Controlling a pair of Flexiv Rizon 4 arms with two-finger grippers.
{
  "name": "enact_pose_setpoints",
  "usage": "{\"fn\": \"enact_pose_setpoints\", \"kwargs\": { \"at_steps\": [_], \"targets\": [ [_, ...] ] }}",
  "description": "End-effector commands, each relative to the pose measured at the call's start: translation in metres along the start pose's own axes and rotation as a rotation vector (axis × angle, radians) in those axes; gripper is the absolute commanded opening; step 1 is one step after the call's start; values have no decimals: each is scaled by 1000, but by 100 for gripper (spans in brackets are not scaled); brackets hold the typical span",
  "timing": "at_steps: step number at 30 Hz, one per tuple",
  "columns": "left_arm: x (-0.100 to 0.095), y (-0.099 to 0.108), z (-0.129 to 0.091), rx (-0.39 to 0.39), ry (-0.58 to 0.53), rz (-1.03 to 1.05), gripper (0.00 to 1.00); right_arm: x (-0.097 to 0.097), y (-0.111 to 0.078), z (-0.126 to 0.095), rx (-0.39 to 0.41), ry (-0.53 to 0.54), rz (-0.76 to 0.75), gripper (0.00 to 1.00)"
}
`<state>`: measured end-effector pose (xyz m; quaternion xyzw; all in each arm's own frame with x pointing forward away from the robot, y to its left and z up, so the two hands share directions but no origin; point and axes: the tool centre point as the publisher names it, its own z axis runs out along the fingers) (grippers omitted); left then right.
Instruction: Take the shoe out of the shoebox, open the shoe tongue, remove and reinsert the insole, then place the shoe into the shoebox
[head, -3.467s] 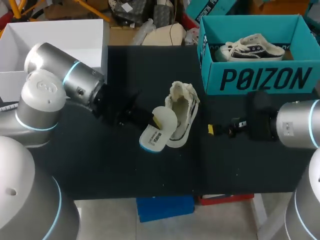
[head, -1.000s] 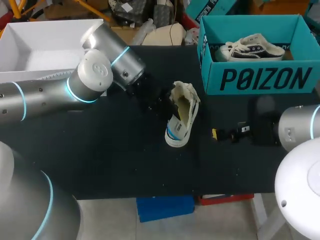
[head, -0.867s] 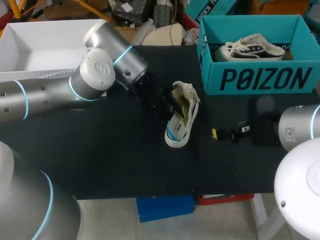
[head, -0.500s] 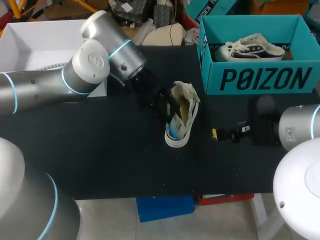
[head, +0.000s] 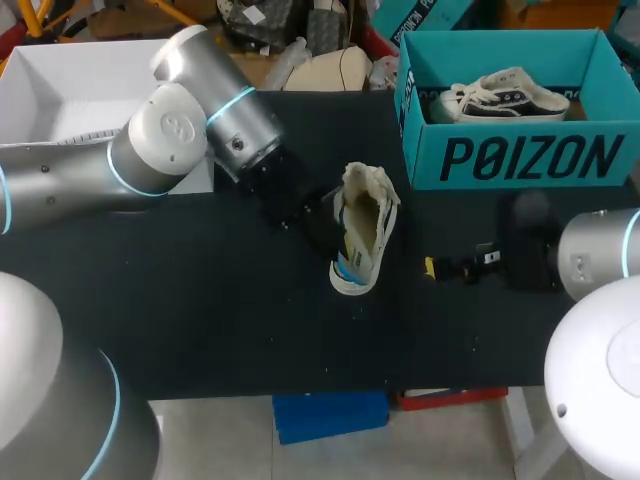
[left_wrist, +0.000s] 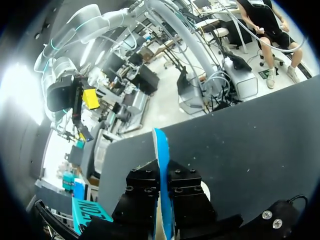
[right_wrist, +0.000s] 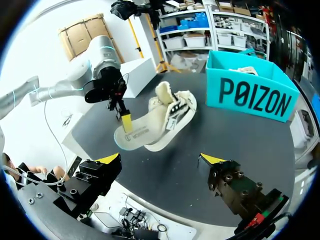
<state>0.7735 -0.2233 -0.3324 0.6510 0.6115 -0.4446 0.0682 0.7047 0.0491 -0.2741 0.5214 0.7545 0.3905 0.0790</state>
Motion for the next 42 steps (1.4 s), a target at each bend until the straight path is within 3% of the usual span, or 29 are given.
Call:
{"fn": "enact_pose_setpoints", "kwargs": {
  "at_steps": [1,19,29,42],
  "targets": [
    [8,3,4,-11,-31,-1,0,0,-1,1,-1,2,1,100],
    [13,48,-3,-58,-152,-5,0,0,-1,1,-1,2,1,100],
    [7,72,-3,-73,-130,-5,0,0,-1,1,-1,2,1,100],
    [0,85,-6,-179,-57,-3,0,0,-1,1,-1,2,1,100]
  ]
}}
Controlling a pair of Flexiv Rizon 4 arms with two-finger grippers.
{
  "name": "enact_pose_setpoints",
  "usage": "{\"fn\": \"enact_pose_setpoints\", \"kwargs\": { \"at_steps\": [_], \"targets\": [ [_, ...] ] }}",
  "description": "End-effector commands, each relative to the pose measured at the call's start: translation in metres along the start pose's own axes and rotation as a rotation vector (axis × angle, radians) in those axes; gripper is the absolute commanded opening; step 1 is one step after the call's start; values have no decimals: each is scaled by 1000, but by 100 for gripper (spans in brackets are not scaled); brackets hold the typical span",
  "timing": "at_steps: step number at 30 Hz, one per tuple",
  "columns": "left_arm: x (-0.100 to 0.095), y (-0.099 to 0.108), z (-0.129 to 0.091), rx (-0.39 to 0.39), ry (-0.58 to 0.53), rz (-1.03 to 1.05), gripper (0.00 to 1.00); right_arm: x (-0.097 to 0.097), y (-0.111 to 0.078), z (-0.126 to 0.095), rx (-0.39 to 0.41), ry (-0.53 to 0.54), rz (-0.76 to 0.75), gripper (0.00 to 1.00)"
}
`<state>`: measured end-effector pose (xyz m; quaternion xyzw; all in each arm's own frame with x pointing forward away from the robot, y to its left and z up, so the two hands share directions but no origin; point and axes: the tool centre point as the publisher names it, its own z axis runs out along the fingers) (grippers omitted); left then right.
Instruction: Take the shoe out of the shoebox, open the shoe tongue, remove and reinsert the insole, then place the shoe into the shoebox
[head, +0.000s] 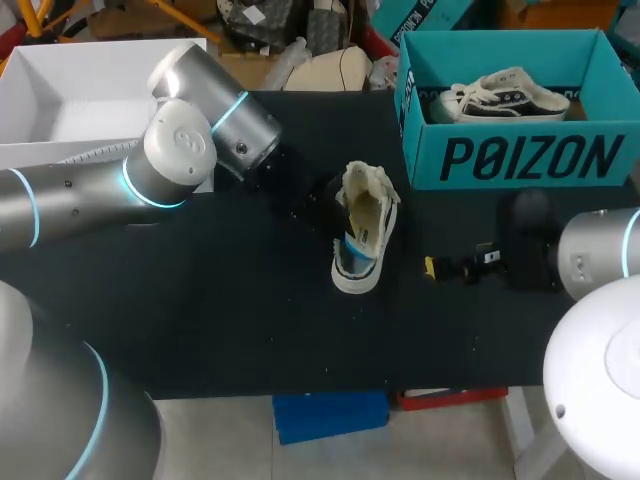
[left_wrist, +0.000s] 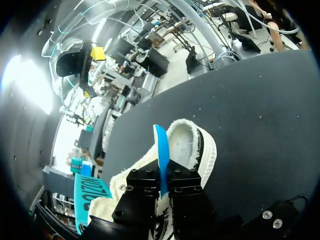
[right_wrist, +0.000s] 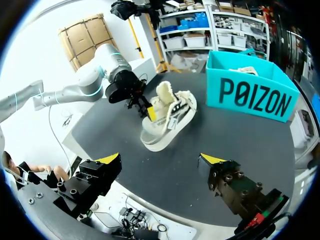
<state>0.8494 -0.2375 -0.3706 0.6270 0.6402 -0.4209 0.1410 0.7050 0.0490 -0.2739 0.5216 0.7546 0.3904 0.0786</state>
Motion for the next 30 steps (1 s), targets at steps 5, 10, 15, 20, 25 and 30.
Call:
{"fn": "enact_pose_setpoints", "kwargs": {
  "at_steps": [5,10,15,20,25,30],
  "targets": [
    [-4,1,0,-53,44,5,0,0,-1,1,-2,1,1,100],
    [-2,2,2,-73,94,23,0,0,-1,1,-2,1,1,100],
    [3,1,10,-87,161,40,0,0,-1,1,-2,1,1,100],
    [11,1,19,-104,239,55,0,0,-1,1,-2,1,1,100],
    [20,4,24,-131,320,71,0,0,-1,1,-2,1,1,100],
    [16,1,12,-136,290,63,43,0,-1,1,-2,1,1,100]
  ]
}}
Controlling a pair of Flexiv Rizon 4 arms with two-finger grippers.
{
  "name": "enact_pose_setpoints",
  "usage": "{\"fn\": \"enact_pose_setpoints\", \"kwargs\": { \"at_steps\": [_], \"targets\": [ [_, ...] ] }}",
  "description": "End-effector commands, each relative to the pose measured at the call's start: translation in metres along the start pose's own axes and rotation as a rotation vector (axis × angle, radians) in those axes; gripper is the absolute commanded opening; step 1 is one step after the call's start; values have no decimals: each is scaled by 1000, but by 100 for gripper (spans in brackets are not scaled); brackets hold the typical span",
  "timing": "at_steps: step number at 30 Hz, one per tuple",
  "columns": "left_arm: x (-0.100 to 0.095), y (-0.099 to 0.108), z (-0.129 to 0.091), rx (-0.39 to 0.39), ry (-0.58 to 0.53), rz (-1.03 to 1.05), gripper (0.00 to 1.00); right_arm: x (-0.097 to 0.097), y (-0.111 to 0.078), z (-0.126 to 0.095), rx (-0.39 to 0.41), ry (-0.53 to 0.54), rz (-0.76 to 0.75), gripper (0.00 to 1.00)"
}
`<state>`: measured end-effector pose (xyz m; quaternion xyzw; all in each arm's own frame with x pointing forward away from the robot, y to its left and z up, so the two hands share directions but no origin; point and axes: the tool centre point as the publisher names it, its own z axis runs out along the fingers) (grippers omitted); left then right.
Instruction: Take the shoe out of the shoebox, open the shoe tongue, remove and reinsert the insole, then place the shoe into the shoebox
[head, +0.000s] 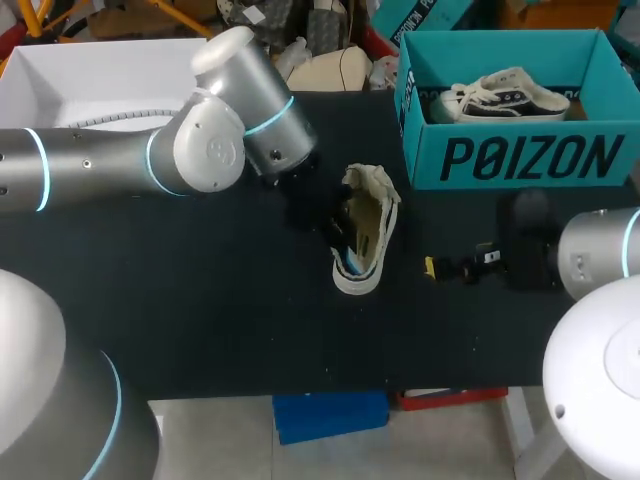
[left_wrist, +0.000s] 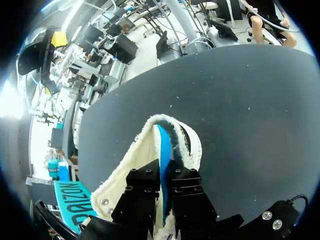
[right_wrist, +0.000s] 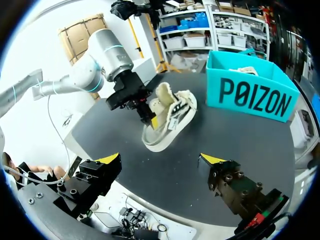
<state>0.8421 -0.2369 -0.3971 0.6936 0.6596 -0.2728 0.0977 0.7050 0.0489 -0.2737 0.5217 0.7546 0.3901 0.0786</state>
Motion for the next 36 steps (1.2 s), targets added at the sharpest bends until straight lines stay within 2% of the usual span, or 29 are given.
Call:
{"fn": "enact_pose_setpoints", "kwargs": {
  "at_steps": [1,2,3,4,8,12,13,14,15,17,23,29,36],
  "targets": [
    [-5,-3,-13,0,-31,-10,42,0,-1,1,-3,2,1,100],
    [-7,-6,-18,3,-49,-13,44,0,-1,1,-3,2,1,100],
    [-9,-7,-23,-1,-62,-11,60,0,-1,1,-3,2,1,100],
    [-12,-9,-29,-10,-77,-2,100,0,-1,1,-3,2,1,100],
    [-23,-18,-45,-8,-116,16,100,0,-1,1,-3,2,1,100],
    [-31,-24,-50,3,-135,32,100,0,-1,1,-3,2,1,100],
    [-34,-26,-50,0,-130,38,79,0,-1,1,-3,2,1,100],
    [-34,-27,-49,-8,-114,49,50,0,-1,1,-3,2,1,100],
    [-34,-27,-47,-41,-69,66,38,0,-1,1,-3,2,1,100],
    [-29,-24,-41,-94,54,111,0,0,-1,1,-3,2,1,100],
    [-15,-20,-24,-159,219,150,0,0,-1,1,-3,2,1,100],
    [-9,-18,-8,-161,321,190,0,0,-1,1,-3,2,1,100],
    [-3,-14,1,-173,424,236,0,0,-1,1,-3,2,1,100]
  ]
}}
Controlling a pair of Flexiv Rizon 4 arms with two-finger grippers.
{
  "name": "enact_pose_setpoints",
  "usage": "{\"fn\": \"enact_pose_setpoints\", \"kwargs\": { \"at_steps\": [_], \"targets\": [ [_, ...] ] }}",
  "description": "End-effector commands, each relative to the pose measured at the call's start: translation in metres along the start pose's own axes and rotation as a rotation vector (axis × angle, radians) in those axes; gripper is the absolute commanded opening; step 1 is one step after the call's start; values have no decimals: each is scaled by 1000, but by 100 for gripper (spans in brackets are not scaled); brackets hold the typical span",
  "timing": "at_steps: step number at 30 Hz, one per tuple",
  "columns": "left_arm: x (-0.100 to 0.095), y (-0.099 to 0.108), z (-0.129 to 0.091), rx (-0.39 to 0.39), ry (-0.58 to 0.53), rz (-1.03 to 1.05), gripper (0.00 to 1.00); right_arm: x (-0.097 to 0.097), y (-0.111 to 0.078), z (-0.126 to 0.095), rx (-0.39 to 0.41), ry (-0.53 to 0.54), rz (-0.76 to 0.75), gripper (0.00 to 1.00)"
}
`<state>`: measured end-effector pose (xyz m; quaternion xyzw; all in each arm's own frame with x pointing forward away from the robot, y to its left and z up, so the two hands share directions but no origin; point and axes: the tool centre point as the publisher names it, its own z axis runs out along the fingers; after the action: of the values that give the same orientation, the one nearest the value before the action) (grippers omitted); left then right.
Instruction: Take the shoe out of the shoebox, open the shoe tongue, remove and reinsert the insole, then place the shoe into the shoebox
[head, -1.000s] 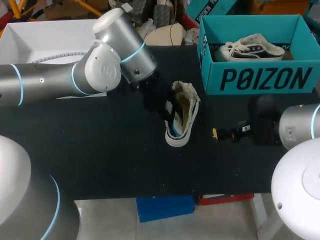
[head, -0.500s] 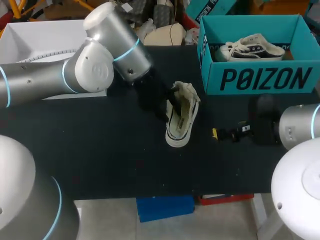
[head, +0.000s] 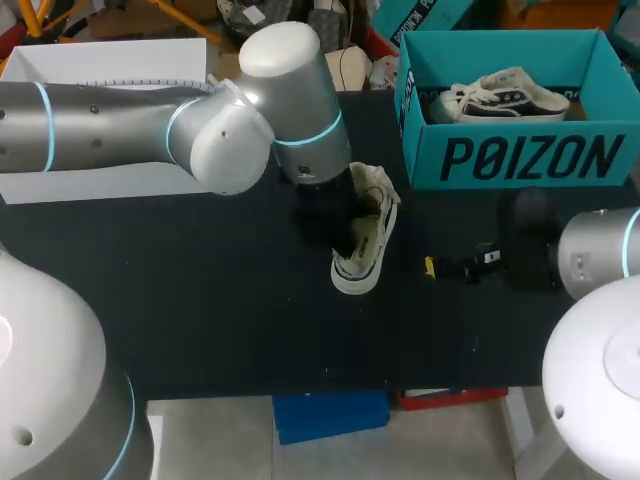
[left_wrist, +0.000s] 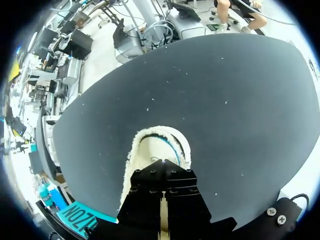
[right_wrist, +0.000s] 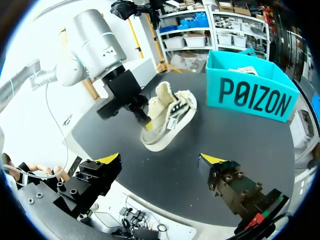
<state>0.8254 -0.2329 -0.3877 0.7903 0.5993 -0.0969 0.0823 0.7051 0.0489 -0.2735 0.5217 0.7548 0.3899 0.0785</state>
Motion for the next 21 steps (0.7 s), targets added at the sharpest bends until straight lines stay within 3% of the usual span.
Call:
{"fn": "enact_pose_setpoints", "kwargs": {
  "at_steps": [1,16,21],
  "targets": [
    [-2,5,7,1,121,7,0,0,-2,1,-3,2,1,100],
    [9,7,48,22,146,-46,0,0,-2,1,-3,2,1,100],
    [2,6,32,31,59,-76,0,0,-2,1,-3,2,1,100]
  ]
}}
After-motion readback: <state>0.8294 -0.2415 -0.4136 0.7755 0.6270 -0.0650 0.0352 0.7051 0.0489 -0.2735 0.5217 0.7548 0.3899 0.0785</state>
